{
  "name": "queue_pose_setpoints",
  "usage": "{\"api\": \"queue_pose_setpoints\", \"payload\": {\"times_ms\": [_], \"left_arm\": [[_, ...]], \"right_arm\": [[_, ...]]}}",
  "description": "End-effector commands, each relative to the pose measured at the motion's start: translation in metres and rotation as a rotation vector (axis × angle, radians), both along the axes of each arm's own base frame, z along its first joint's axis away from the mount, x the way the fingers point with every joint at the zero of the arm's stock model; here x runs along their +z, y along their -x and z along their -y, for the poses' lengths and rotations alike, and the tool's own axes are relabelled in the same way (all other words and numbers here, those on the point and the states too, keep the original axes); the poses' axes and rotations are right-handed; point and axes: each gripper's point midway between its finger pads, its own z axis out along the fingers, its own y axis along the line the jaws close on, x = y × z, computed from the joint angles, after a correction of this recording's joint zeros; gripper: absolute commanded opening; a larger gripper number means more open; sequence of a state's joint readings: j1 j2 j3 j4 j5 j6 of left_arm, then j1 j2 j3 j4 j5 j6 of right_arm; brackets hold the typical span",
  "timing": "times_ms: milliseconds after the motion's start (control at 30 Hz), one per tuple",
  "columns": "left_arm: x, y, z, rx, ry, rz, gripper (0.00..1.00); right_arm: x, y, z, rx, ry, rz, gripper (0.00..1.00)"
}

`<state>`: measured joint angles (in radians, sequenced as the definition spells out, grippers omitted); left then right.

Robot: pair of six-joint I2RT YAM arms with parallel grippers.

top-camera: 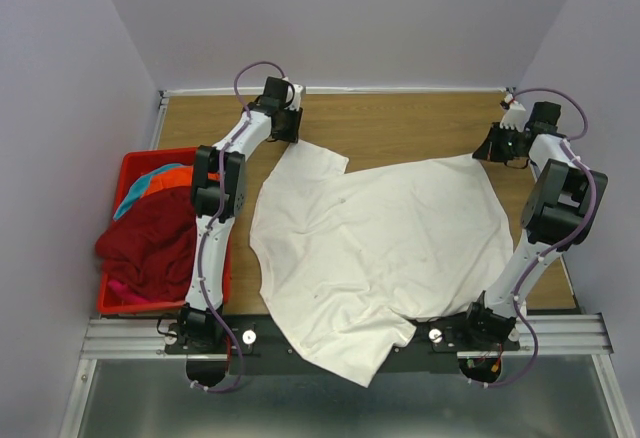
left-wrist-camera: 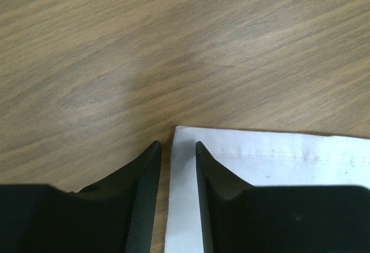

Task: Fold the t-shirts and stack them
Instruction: Flatten the tshirt out

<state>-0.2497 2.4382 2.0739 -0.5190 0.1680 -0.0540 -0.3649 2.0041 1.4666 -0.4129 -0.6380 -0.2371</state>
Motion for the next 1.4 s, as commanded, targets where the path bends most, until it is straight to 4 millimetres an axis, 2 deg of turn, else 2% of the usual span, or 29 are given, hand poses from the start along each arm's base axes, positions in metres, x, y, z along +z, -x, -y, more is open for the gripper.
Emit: {"api": "queue_pose_setpoints", "payload": {"times_ms": [0, 167, 200, 233, 267, 300, 367, 467, 500, 567, 600, 633, 667, 700, 733, 767, 800, 867, 900, 933, 1000, 1067, 1100, 1167, 1200, 1267, 1300, 1333, 1367], "left_arm": [[-0.016, 0.012, 0.001, -0.029, 0.010, -0.072, 0.37], [-0.020, 0.020, 0.004, -0.041, 0.013, -0.104, 0.32], [-0.021, 0.021, 0.005, -0.048, 0.020, -0.109, 0.28], [-0.023, 0.023, 0.006, -0.055, 0.023, -0.115, 0.19], [-0.022, 0.023, 0.006, -0.057, 0.029, -0.113, 0.16], [-0.019, 0.022, 0.007, -0.060, 0.031, -0.108, 0.00], [-0.011, 0.020, 0.007, -0.058, 0.029, -0.090, 0.00], [0.024, 0.010, 0.005, -0.040, 0.038, -0.013, 0.00], [0.048, 0.008, 0.004, -0.036, 0.044, 0.031, 0.00], [0.077, 0.003, 0.001, -0.024, 0.048, 0.101, 0.00], [0.099, 0.008, -0.001, -0.022, 0.055, 0.139, 0.00], [0.113, 0.009, -0.001, -0.022, 0.062, 0.169, 0.00], [0.148, 0.010, -0.001, -0.025, 0.084, 0.249, 0.00], [0.159, 0.013, -0.002, -0.023, 0.093, 0.276, 0.00], [0.156, 0.022, -0.004, -0.022, 0.091, 0.272, 0.00], [0.168, 0.023, -0.003, -0.022, 0.103, 0.312, 0.00], [0.181, 0.034, -0.007, -0.020, 0.108, 0.336, 0.00], [0.195, 0.041, -0.008, -0.021, 0.118, 0.378, 0.00], [0.205, 0.052, -0.011, -0.021, 0.123, 0.396, 0.00], [0.210, 0.057, -0.012, -0.022, 0.125, 0.410, 0.00], [0.235, 0.072, -0.016, -0.026, 0.138, 0.473, 0.00], [0.260, 0.080, -0.019, -0.022, 0.150, 0.540, 0.00], [0.284, 0.091, -0.022, -0.018, 0.160, 0.591, 0.00], [0.313, 0.101, -0.025, -0.018, 0.176, 0.655, 0.00], [0.344, 0.112, -0.028, -0.017, 0.190, 0.717, 0.00], [0.378, 0.126, -0.032, -0.014, 0.207, 0.789, 0.00], [0.414, 0.142, -0.036, -0.012, 0.227, 0.864, 0.00], [0.433, 0.152, -0.038, -0.011, 0.240, 0.905, 0.00], [0.451, 0.162, -0.041, -0.006, 0.252, 0.947, 0.00]], "right_arm": [[-0.007, 0.003, 0.000, 0.017, -0.012, -0.001, 0.00], [-0.007, 0.003, 0.000, 0.016, -0.013, -0.002, 0.00], [-0.007, 0.003, 0.000, 0.015, -0.013, -0.001, 0.00], [-0.006, 0.003, -0.001, 0.017, -0.014, 0.000, 0.00], [-0.006, 0.004, -0.001, 0.021, -0.014, 0.002, 0.00], [-0.004, 0.005, -0.003, 0.026, -0.017, 0.005, 0.01], [-0.001, 0.007, -0.004, 0.033, -0.015, 0.014, 0.00], [0.006, 0.010, -0.005, 0.038, -0.007, 0.028, 0.00], [0.008, 0.010, -0.005, 0.037, -0.004, 0.032, 0.00], [0.017, 0.012, -0.006, 0.039, 0.002, 0.048, 0.00], [0.019, 0.014, -0.007, 0.043, 0.004, 0.054, 0.00], [0.025, 0.014, -0.007, 0.046, 0.010, 0.068, 0.00], [0.031, 0.017, -0.008, 0.047, 0.015, 0.080, 0.00], [0.034, 0.020, -0.008, 0.045, 0.019, 0.084, 0.01], [0.037, 0.021, -0.008, 0.044, 0.027, 0.091, 0.00], [0.036, 0.027, -0.010, 0.046, 0.031, 0.086, 0.00], [0.046, 0.030, -0.010, 0.047, 0.050, 0.109, 0.00], [0.051, 0.039, -0.010, 0.041, 0.073, 0.117, 0.00], [0.057, 0.041, -0.010, 0.044, 0.090, 0.131, 0.00], [0.076, 0.046, -0.010, 0.036, 0.120, 0.175, 0.00], [0.097, 0.052, -0.011, 0.034, 0.147, 0.221, 0.01], [0.138, 0.058, -0.012, 0.018, 0.185, 0.313, 0.00], [0.160, 0.058, -0.012, 0.010, 0.198, 0.358, 0.00], [0.208, 0.066, -0.015, 0.003, 0.234, 0.453, 0.00], [0.243, 0.066, -0.017, -0.001, 0.251, 0.522, 0.00], [0.282, 0.074, -0.022, -0.002, 0.261, 0.589, 0.01], [0.305, 0.083, -0.026, -0.009, 0.259, 0.624, 0.00], [0.338, 0.089, -0.030, -0.006, 0.274, 0.693, 0.00], [0.358, 0.094, -0.034, -0.006, 0.278, 0.732, 0.01]]}}
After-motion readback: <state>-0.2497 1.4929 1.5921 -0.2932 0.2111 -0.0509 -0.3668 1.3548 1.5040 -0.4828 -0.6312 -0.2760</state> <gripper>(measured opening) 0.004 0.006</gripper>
